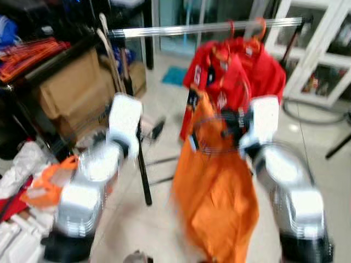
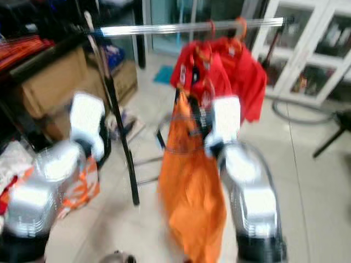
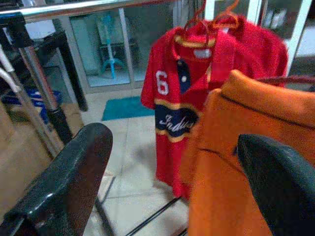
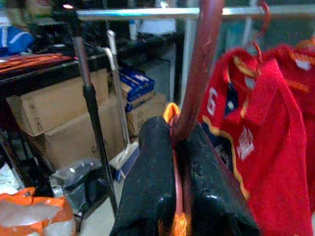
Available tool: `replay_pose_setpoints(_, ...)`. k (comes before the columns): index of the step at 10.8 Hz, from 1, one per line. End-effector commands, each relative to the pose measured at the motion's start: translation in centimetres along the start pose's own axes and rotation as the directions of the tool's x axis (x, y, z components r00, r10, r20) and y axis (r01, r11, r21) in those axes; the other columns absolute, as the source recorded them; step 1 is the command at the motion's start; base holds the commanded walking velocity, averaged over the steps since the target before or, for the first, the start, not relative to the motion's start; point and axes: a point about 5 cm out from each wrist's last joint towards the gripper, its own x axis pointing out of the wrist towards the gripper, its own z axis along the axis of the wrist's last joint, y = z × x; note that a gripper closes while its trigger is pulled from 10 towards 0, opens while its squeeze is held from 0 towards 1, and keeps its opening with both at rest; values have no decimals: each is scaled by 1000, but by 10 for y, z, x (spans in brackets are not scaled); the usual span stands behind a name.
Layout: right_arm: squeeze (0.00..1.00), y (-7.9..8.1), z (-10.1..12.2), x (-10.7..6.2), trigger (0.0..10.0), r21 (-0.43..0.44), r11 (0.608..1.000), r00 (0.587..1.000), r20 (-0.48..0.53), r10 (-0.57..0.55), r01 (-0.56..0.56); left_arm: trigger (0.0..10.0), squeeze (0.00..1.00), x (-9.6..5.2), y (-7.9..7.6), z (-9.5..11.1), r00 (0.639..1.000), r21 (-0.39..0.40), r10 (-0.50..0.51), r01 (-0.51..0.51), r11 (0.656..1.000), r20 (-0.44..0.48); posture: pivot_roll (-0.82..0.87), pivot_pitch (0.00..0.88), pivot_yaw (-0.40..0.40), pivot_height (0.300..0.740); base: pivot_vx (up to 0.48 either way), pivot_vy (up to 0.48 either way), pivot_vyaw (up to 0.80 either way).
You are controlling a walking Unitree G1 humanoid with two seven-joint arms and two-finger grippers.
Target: Hang hanger
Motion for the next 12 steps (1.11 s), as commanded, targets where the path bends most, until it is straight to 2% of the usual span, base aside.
replay_pose_setpoints(1,0,5,18,4,10000,-102,993,994,84,68,-59,10000,1000,-1,1,4,999,-71,-32,32,997,-2,23,151,-13,740,0,0,0)
replay_pose_setpoints(2,0,6,23,4,10000,-131,989,991,105,82,-68,10000,1000,-2,0,9,998,-127,-53,55,990,18,14,162,-19,740,0,0,0)
replay_pose_setpoints(3,0,8,31,4,10000,-142,987,986,138,96,-77,10000,1000,-4,3,18,997,-189,-63,71,979,47,11,166,-18,740,0,0,0)
replay_pose_setpoints(4,0,11,36,0,10000,-193,977,976,175,126,-91,10000,1000,-6,11,26,996,-263,-72,85,961,59,9,159,-17,740,0,0,0)
replay_pose_setpoints(5,0,12,35,-5,10000,-199,975,973,187,137,-99,10000,1000,-10,12,30,990,-292,-108,129,948,86,4,136,-10,740,0,0,0)
replay_pose_setpoints(6,0,10,35,-9,10000,-191,976,969,197,147,-109,10000,1000,-12,9,35,977,-303,-171,202,931,127,7,121,-6,740,0,0,0)
replay_pose_setpoints(7,0,10,30,-15,10000,-202,969,962,202,183,-142,10000,1000,-16,4,33,963,-259,-249,268,928,104,11,94,3,740,0,0,0)
replay_pose_setpoints(8,0,8,28,-21,10000,-223,959,952,212,221,-173,10000,1000,-16,5,30,963,-222,-264,271,937,63,11,74,11,740,0,0,0)
replay_pose_setpoints(9,0,5,26,-31,10000,-336,923,934,230,272,-185,10000,800,-13,13,32,956,-248,-290,289,925,32,3,48,37,740,0,0,0)
replay_pose_setpoints(10,0,6,27,-37,10000,-398,902,924,257,283,-166,10000,0,-10,17,38,945,-301,-323,320,898,41,4,37,50,740,0,0,0)
replay_pose_setpoints(11,0,8,28,-40,10000,-415,896,914,280,293,-160,10000,0,-6,21,36,954,-297,-300,291,909,17,3,31,54,740,0,0,0)
replay_pose_setpoints(12,0,13,32,-43,10000,-471,867,895,300,330,-162,10000,0,0,26,35,963,-311,-271,259,914,5,-8,39,65,740,0,0,0)
